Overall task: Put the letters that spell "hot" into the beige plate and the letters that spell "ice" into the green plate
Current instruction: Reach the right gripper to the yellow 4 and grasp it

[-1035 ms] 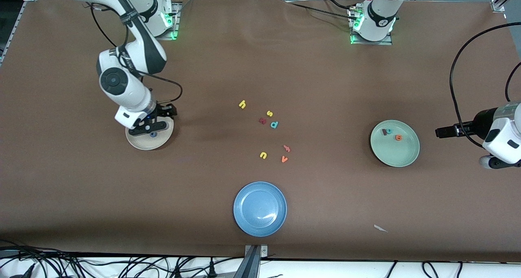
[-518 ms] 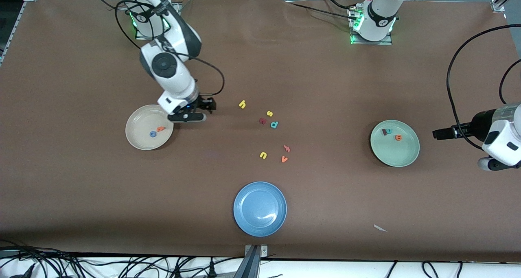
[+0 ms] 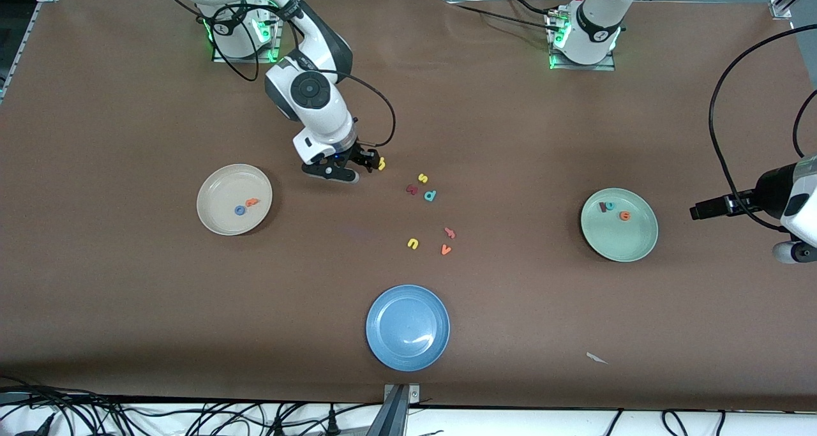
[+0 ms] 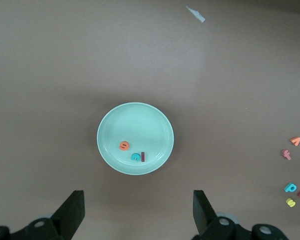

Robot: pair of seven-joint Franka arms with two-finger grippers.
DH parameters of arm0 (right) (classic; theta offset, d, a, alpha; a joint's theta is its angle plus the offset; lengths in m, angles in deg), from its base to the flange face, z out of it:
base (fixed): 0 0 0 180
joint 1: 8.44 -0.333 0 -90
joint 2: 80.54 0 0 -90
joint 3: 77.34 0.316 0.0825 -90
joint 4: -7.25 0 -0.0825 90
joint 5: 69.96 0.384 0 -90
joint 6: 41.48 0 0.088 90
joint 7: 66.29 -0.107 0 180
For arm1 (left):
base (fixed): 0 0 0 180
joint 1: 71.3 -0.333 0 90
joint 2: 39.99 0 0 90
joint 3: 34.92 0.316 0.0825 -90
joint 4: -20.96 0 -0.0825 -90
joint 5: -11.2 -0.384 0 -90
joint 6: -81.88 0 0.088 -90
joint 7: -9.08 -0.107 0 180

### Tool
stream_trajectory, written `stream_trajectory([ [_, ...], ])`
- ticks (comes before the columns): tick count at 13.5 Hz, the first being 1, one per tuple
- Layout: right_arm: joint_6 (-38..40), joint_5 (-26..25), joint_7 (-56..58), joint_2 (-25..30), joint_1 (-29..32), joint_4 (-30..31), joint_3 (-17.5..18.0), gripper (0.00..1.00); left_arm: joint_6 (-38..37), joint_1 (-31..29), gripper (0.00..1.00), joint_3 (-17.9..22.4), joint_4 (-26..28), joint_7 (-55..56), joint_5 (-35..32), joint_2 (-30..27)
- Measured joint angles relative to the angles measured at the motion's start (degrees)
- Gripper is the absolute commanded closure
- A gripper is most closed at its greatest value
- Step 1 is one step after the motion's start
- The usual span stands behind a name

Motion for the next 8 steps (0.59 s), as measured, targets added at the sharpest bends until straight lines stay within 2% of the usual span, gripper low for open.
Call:
stream_trajectory([
  [3,0.00,-3.49,-10.33,-2.96,-3.17,-2.52,-1.08,0.14,0.75,-0.08,0.03,0.43,1.42,-1.85,0.00,-0.89],
  [8,0.00,-6.32,-19.12,-6.92,-6.64,-5.78,-2.24,0.15,0.82,-0.12,0.02,0.49,2.06,-2.55,0.00,-1.23],
])
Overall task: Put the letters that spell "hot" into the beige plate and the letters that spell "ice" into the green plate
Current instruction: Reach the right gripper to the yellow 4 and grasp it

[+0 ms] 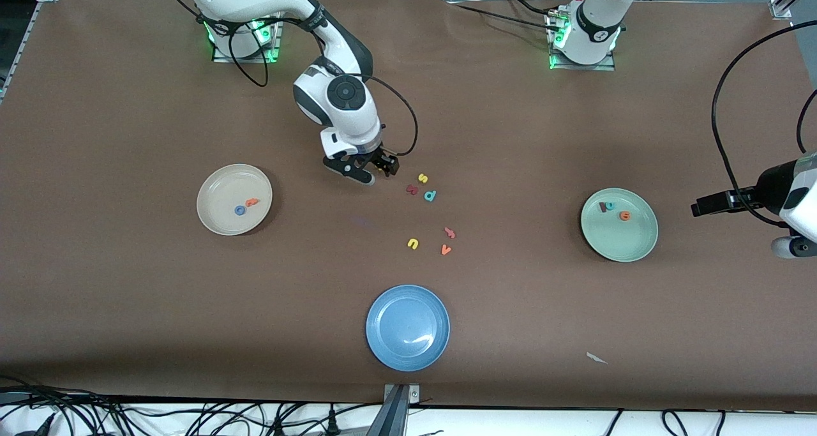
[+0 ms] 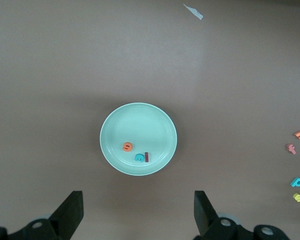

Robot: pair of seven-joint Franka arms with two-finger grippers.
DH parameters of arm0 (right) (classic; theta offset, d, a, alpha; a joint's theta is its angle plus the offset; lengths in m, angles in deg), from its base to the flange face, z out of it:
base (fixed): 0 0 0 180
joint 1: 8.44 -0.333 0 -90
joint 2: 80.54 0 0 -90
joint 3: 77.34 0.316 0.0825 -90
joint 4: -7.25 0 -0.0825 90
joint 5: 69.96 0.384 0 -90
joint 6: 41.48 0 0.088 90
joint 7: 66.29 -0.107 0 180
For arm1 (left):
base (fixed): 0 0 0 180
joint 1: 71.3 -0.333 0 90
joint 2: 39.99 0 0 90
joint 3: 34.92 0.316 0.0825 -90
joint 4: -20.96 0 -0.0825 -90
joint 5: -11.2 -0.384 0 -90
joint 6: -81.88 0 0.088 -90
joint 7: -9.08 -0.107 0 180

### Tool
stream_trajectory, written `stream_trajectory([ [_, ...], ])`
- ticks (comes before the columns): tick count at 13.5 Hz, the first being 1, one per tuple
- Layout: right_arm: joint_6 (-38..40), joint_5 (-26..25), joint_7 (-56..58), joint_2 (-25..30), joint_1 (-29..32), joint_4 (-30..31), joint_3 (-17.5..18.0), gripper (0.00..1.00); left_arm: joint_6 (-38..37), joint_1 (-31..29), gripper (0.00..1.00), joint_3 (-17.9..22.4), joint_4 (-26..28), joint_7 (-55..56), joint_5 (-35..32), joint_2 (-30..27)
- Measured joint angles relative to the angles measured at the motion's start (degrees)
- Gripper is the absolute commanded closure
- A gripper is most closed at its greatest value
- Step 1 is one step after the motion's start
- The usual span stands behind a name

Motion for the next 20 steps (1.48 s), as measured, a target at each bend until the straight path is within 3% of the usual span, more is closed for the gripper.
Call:
stream_trajectory([
  [4,0.03,-1.28,-4.79,-1.15,-2.50,-0.21,-1.85,0.15,0.34,0.00,0.02,0.04,0.00,-0.04,0.00,-0.11],
  [16,-0.47,-3.09,-10.54,-3.00,-3.83,-0.01,-2.26,0.18,0.40,0.11,0.02,0.04,0.00,-0.12,0.00,-0.14],
  [20,-1.17,-6.03,-13.16,-4.09,-3.99,-0.05,-2.26,0.34,0.40,0.11,0.02,0.04,0.00,-0.14,0.00,-0.17],
])
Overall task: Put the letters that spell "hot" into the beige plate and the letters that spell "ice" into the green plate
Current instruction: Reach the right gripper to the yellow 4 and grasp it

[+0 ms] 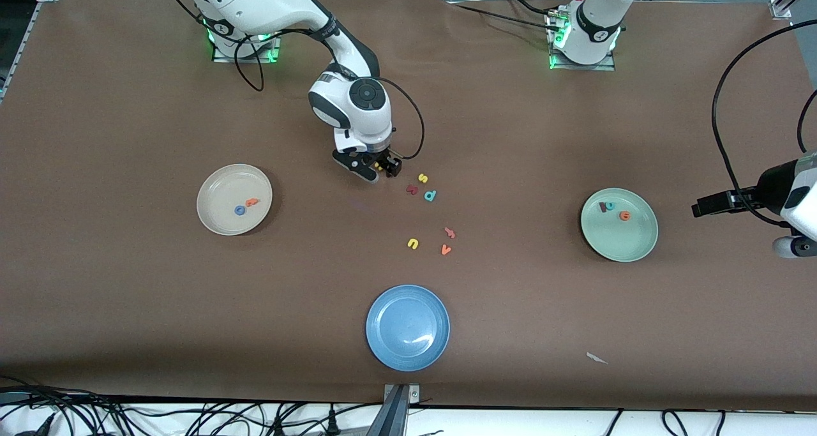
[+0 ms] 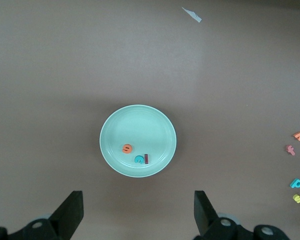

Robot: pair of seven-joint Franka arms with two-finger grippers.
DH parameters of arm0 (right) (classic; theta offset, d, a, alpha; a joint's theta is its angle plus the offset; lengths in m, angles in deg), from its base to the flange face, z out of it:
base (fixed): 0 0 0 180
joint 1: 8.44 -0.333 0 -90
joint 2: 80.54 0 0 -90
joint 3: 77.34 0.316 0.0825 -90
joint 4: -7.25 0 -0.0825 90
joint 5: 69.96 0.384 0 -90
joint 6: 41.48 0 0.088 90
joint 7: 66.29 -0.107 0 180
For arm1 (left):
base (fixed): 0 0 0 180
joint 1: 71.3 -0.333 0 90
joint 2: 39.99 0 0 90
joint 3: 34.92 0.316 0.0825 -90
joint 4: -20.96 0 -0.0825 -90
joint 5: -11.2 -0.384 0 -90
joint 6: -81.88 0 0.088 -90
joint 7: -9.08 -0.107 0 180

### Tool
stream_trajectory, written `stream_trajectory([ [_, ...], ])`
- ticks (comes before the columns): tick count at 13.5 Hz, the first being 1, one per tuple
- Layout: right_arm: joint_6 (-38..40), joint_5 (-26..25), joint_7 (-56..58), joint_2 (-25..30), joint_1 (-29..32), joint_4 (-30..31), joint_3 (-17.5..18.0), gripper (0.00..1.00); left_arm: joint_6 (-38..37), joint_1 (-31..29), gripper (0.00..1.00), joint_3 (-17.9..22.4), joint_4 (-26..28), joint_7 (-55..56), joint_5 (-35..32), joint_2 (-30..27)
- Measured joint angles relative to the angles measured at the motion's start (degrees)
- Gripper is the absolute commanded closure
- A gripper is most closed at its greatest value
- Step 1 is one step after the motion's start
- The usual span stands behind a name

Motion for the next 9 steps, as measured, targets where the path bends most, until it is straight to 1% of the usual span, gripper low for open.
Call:
stream_trajectory([
  [2,-0.36,-0.07,-0.02,0.03,-0.03,-0.18,0.00,0.48,0.00,0.00,0.02,0.00,0.00,0.00,0.00,-0.09],
  [5,-0.63,-0.09,-0.06,0.14,-0.07,-0.42,0.00,0.74,0.00,0.00,0.02,0.00,0.00,0.00,0.00,-0.16],
  [7,-0.63,-0.09,-0.09,0.22,-0.08,-0.54,0.00,0.95,0.00,0.00,0.02,0.00,0.00,0.00,0.00,-0.19],
  [8,-0.63,-0.11,-0.09,0.22,-0.08,-0.54,0.00,0.98,0.00,0.00,0.02,0.00,0.00,-0.01,0.00,-0.21],
  [9,-0.63,-0.13,-0.09,0.24,-0.08,-0.54,0.00,0.98,0.00,0.00,0.02,0.00,0.00,-0.01,0.00,-0.21],
])
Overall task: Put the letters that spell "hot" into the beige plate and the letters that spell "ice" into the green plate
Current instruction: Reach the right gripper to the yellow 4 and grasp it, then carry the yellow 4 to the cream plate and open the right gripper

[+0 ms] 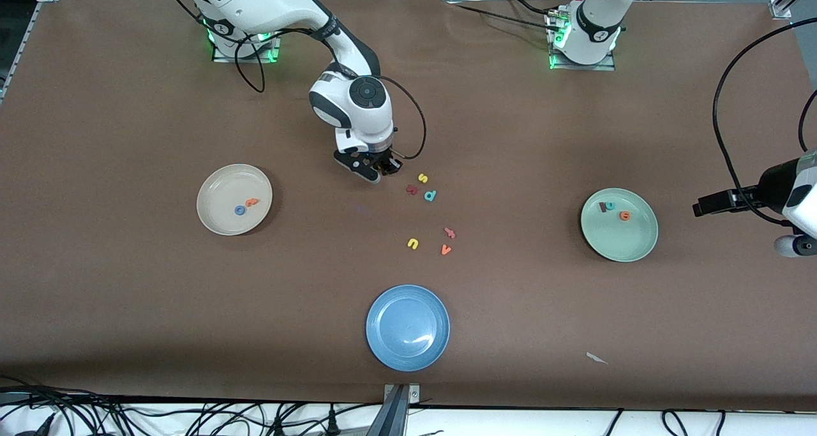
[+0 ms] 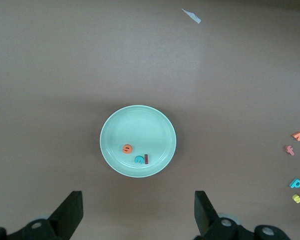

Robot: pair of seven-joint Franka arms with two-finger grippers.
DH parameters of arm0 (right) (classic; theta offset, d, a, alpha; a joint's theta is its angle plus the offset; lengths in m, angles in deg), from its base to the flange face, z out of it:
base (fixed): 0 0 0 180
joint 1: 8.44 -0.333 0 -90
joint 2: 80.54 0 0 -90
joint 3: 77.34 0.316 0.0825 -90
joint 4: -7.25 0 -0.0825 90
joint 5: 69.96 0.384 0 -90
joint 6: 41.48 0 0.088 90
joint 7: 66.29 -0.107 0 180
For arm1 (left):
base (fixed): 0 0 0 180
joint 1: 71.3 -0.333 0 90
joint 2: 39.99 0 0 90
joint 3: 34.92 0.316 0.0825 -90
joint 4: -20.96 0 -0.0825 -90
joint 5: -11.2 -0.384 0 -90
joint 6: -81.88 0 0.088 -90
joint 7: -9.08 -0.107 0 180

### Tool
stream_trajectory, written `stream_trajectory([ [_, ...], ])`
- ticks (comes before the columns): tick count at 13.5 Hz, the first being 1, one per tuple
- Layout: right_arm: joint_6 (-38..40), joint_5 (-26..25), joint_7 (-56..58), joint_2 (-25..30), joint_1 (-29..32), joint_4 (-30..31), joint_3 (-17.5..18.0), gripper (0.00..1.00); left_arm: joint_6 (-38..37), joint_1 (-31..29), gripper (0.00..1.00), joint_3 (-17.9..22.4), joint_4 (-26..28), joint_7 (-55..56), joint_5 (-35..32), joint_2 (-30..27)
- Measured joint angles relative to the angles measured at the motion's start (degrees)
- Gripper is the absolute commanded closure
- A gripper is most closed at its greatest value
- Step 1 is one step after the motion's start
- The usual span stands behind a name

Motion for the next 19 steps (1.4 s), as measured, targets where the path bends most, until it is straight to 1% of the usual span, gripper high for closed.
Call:
stream_trajectory([
  [4,0.16,-0.35,0.66,0.52,0.02,-0.12,-0.21,0.98,0.00,0.00,0.03,0.00,0.00,0.00,0.00,0.00],
  [6,1.89,-0.35,2.75,2.16,0.59,-0.32,-0.67,0.98,0.00,0.00,0.03,0.00,0.00,0.00,0.00,0.00],
  [8,5.10,-0.35,7.86,4.75,2.73,-0.35,-0.86,0.98,0.00,0.00,0.03,0.00,0.00,0.00,0.00,0.00],
  [11,9.97,0.25,20.88,8.85,7.69,0.27,-0.79,0.98,0.00,0.00,0.03,0.00,0.00,0.00,0.00,0.00],
  [13,13.36,3.58,31.56,11.74,10.74,0.84,-0.76,0.98,0.00,0.00,0.03,0.00,0.00,0.00,0.00,0.00],
  [16,20.58,8.85,47.97,16.40,15.14,1.17,-0.75,0.98,0.00,0.00,0.03,0.00,0.00,-0.01,0.00,0.00],
  [19,26.46,12.13,61.21,20.76,20.19,1.64,-0.76,0.98,0.00,0.00,0.03,0.00,0.00,-0.01,0.00,0.00],
])
